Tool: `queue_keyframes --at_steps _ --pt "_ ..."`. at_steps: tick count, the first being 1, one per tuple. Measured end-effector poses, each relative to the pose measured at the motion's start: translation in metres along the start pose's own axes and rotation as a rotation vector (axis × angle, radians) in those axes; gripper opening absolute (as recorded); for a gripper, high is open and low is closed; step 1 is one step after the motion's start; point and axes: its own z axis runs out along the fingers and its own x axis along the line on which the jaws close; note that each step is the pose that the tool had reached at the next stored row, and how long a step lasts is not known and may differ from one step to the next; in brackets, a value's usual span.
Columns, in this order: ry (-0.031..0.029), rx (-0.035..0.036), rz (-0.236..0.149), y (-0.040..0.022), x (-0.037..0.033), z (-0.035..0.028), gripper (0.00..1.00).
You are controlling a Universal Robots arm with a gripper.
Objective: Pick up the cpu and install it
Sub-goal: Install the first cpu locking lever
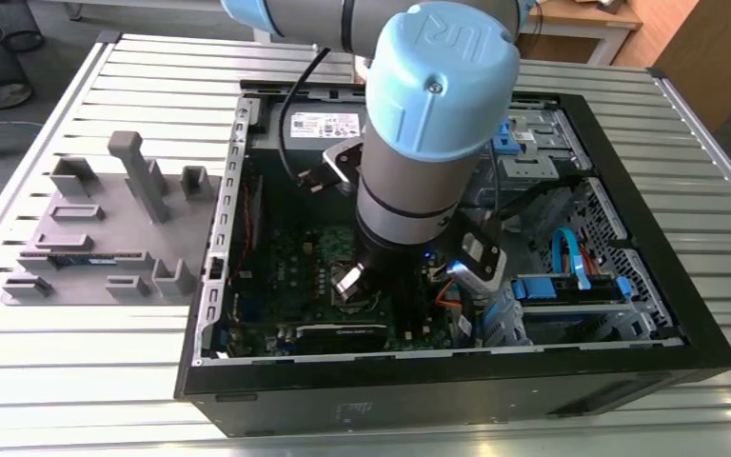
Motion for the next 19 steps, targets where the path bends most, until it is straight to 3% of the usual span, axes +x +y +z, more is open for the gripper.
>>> queue_keyframes --at_steps 7,14,19 --pt "-0.0002 0.0010 0.006 0.0145 -0.0033 0.0034 0.11" --pt "-0.0140 0.0109 0.009 0.0257 0.0126 0.0031 0.11" --pt "-0.0176 0.0154 0.017 0.0268 0.0123 -0.0077 0.11"
